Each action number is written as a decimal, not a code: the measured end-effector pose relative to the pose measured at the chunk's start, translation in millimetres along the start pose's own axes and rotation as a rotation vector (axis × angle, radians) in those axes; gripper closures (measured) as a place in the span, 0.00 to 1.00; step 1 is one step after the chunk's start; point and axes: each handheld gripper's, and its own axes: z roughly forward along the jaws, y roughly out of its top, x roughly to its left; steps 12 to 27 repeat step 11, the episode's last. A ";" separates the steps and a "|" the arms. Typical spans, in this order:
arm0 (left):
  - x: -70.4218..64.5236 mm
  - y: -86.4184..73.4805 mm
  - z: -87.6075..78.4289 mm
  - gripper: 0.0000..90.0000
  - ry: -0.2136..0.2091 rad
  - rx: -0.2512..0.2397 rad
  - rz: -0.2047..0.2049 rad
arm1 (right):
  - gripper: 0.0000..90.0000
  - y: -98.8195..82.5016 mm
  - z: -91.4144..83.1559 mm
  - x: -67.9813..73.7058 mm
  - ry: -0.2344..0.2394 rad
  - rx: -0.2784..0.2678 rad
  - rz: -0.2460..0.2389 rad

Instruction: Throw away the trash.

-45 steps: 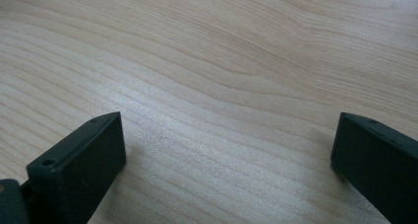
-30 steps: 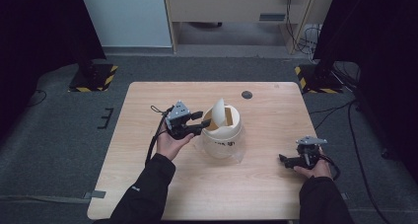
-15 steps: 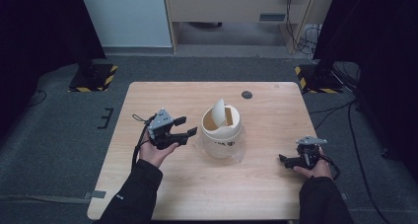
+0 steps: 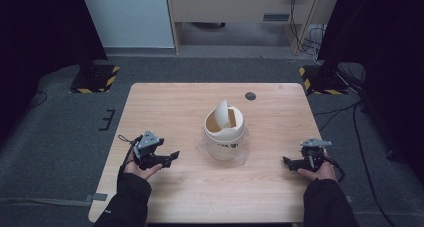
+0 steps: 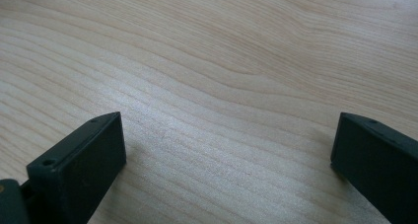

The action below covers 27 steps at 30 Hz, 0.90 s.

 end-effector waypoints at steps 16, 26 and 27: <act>22.3 -28.1 12.5 0.13 0.099 0.183 -0.039 | 0.01 0.0 0.0 0.1 0.000 0.000 -0.001; 22.3 -28.1 12.5 0.13 0.099 0.183 -0.039 | 0.01 0.0 0.0 0.1 0.000 0.000 -0.001; 22.3 -28.1 12.5 0.13 0.099 0.183 -0.039 | 0.01 0.0 0.0 0.1 0.000 0.000 -0.001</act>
